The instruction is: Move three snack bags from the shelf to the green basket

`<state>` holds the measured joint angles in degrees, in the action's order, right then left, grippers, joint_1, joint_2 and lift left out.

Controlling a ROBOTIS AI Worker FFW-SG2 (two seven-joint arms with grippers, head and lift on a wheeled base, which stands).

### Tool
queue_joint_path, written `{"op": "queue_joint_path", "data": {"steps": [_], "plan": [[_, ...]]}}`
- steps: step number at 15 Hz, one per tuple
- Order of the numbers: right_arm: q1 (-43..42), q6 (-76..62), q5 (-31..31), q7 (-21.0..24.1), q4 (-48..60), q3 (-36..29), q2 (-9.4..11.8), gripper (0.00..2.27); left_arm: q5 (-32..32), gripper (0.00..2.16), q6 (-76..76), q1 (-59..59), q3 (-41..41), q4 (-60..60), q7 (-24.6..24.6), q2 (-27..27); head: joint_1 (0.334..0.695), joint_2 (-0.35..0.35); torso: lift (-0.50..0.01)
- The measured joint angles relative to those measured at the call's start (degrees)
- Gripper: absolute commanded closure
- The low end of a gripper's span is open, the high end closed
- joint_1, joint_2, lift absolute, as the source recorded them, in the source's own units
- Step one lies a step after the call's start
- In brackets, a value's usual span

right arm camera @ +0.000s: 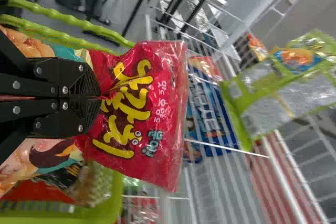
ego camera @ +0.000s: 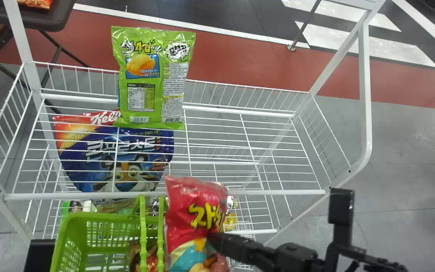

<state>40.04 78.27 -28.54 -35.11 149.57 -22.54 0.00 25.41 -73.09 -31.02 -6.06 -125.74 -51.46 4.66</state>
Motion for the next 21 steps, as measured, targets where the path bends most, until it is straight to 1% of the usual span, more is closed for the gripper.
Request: {"op": "queue_joint_path", "data": {"steps": [2,4,7,12,13,14,15,16,18,21], "plan": [[0.18,0.15,1.06,0.06,-2.87,2.27,0.13,2.19,0.08,2.11,0.00,0.00,0.04,-0.23,-0.08,0.00,0.695,-0.350,-0.049],[0.21,-0.91,2.16,0.29,-6.16,4.33,0.82,2.19,0.15,2.11,0.00,-0.04,0.02,-0.29,-0.13,0.00,0.695,-0.350,-0.049],[0.22,-4.47,4.56,2.05,-9.59,6.84,1.81,2.19,0.23,2.11,0.03,-0.32,0.05,-0.51,-0.27,0.07,0.695,-0.350,-0.049],[0.12,-9.68,12.44,11.24,-11.88,12.96,4.47,2.19,0.26,2.11,0.10,-1.51,0.30,-1.84,-0.36,0.30,0.695,-0.350,-0.049],[-0.18,-8.35,13.40,11.89,-11.98,14.08,5.00,2.06,0.26,2.11,0.14,-1.78,0.32,-2.22,-0.37,0.33,0.695,-0.350,-0.049],[-0.40,-6.87,13.85,11.92,-11.88,14.89,5.34,1.59,0.26,2.11,0.16,-1.92,0.31,-2.45,-0.33,0.35,0.695,-0.350,-0.049],[-0.34,-5.70,13.94,11.77,-11.22,15.61,5.57,0.37,0.26,2.11,0.17,-2.00,0.31,-2.60,-0.31,0.35,0.695,-0.350,-0.049],[0.04,-5.29,13.79,11.71,-10.15,16.00,5.67,0.00,0.26,2.11,0.17,-2.07,0.32,-2.70,-0.30,0.35,0.695,-0.350,-0.049],[1.32,-6.83,13.49,11.81,-7.55,16.05,5.69,0.02,0.24,2.11,0.18,-2.24,0.35,-2.89,-0.25,0.35,0.695,-0.350,-0.049],[3.88,-14.24,14.51,13.35,-3.35,15.49,5.64,0.05,0.19,2.11,0.18,-2.34,0.40,-2.96,-0.29,0.35,0.695,-0.350,-0.049]]}}
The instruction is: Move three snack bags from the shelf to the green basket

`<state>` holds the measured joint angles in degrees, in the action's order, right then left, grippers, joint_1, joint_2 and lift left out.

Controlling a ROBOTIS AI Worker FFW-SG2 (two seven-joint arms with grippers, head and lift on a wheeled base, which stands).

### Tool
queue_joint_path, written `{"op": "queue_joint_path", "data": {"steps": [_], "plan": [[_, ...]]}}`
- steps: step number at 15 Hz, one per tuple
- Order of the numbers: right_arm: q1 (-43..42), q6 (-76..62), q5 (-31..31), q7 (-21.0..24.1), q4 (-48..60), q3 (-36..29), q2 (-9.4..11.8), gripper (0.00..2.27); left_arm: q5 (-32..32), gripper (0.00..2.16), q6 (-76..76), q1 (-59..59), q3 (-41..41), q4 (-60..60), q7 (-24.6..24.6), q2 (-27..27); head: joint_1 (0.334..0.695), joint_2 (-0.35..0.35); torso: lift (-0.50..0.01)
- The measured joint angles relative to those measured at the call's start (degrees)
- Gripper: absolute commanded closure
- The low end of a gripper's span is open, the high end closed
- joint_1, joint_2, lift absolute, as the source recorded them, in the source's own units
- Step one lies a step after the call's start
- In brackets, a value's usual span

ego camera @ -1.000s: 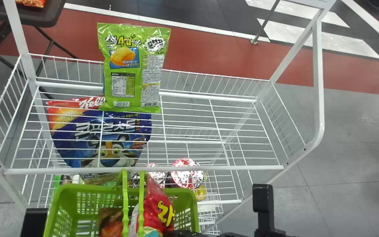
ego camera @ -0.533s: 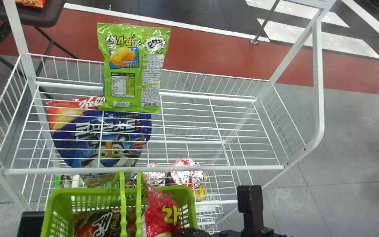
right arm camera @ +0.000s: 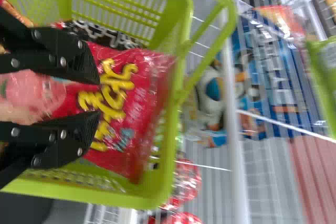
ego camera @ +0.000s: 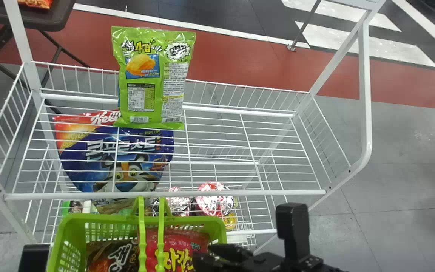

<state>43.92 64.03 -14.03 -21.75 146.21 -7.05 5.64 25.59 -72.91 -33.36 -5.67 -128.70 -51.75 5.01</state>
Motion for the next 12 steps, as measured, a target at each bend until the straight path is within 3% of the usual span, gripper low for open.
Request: {"op": "queue_joint_path", "data": {"steps": [3,7,9,12], "plan": [[2.77,-17.15,0.94,-0.48,1.62,-1.10,-0.04,0.06,-0.06,2.11,0.27,-0.03,0.04,0.19,0.18,0.00,0.695,-0.350,-0.049],[5.69,-55.00,1.82,0.20,-2.50,-0.99,-0.33,0.06,-0.50,2.11,0.84,-0.03,-0.45,0.61,0.48,-0.13,0.695,-0.350,-0.049],[6.51,-64.84,3.32,3.58,-5.93,1.04,-0.46,0.06,-0.70,2.11,1.23,0.03,-0.57,0.76,0.67,-0.14,0.695,-0.350,-0.049],[7.59,-68.90,5.89,9.11,-11.70,5.29,-0.89,0.06,-0.79,2.11,1.56,0.85,-0.52,1.86,0.45,0.09,0.695,-0.350,-0.049]]}}
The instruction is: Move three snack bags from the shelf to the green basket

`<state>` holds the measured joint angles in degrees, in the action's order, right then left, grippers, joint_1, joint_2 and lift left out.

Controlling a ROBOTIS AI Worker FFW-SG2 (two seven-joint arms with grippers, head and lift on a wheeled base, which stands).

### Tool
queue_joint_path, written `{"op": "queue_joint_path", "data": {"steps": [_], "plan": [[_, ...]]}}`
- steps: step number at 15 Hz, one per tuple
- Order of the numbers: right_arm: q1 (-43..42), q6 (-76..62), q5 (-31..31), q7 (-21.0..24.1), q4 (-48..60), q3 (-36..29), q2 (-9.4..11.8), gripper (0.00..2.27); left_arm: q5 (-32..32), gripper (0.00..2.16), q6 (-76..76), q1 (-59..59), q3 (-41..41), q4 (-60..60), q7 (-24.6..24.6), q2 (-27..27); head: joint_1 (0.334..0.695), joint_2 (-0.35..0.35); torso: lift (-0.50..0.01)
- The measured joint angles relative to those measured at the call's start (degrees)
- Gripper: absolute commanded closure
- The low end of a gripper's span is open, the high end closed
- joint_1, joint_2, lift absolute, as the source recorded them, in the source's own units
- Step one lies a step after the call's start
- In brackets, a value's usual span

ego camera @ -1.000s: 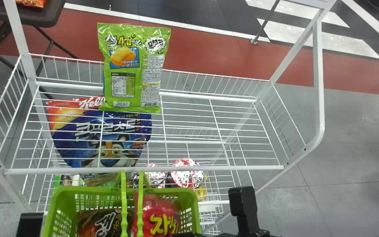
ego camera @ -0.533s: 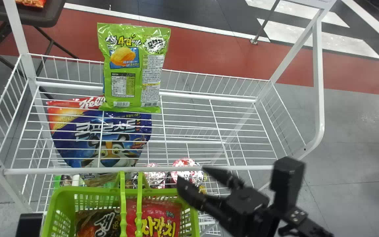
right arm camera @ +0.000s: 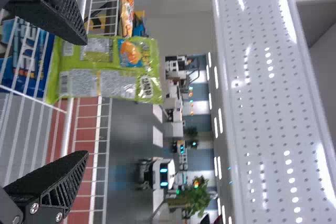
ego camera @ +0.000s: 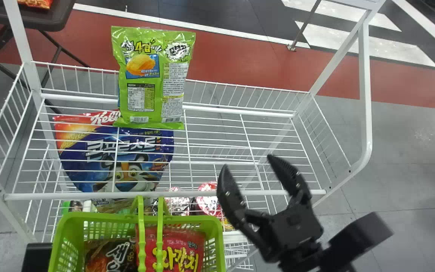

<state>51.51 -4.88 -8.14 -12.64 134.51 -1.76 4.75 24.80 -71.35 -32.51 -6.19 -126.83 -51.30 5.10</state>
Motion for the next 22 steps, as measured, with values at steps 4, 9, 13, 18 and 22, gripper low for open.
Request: {"op": "queue_joint_path", "data": {"steps": [4,9,13,18,22], "plan": [[1.89,-0.82,2.43,1.52,-3.73,3.79,-0.27,0.07,1.01,2.11,0.75,-0.27,2.55,1.15,-2.62,0.20,0.695,-0.350,-0.049],[0.55,4.29,12.13,8.92,-2.72,13.58,0.26,0.07,5.64,2.11,0.98,-5.24,12.50,-1.00,-7.89,1.46,0.695,-0.211,-0.049],[-0.76,5.94,12.78,8.85,-2.85,14.93,1.28,0.07,5.68,2.11,1.07,-6.19,12.69,-2.11,-7.79,1.24,0.695,-0.162,-0.049],[-1.05,6.07,10.78,7.98,-2.93,13.61,1.53,0.07,5.61,2.11,1.08,-6.51,12.75,-2.66,-8.03,1.13,0.695,-0.177,-0.049],[-0.98,6.07,10.19,7.98,-2.87,12.81,1.49,0.07,5.61,2.11,1.08,-6.60,12.61,-2.92,-8.03,1.22,0.695,-0.197,-0.049]]}}
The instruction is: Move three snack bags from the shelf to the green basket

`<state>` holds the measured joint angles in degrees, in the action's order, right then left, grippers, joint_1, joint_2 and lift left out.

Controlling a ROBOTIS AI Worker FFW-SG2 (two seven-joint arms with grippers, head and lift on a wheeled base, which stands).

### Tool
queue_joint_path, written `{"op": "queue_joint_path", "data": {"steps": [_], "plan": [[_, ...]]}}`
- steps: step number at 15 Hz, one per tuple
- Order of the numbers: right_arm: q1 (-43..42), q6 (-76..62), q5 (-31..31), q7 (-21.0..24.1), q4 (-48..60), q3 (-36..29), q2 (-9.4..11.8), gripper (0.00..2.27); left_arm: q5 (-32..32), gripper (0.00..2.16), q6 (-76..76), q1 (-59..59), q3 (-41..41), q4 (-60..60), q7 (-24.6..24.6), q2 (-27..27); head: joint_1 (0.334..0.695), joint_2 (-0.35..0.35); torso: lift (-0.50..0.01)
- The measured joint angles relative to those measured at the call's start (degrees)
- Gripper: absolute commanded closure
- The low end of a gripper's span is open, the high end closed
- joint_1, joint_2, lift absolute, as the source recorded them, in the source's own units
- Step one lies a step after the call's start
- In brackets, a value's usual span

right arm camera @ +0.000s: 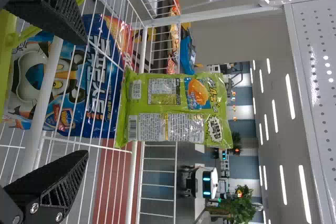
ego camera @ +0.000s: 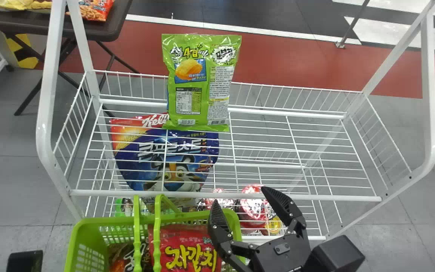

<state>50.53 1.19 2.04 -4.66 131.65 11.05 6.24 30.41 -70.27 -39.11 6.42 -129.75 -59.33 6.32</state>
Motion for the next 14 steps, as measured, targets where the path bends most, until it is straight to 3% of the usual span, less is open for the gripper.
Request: {"op": "queue_joint_path", "data": {"steps": [14], "plan": [[0.08,0.36,-0.83,-0.27,0.19,-1.24,-0.09,0.07,0.00,2.11,0.00,-0.42,0.05,-0.49,-0.20,0.01,0.695,-0.221,-0.049]]}}
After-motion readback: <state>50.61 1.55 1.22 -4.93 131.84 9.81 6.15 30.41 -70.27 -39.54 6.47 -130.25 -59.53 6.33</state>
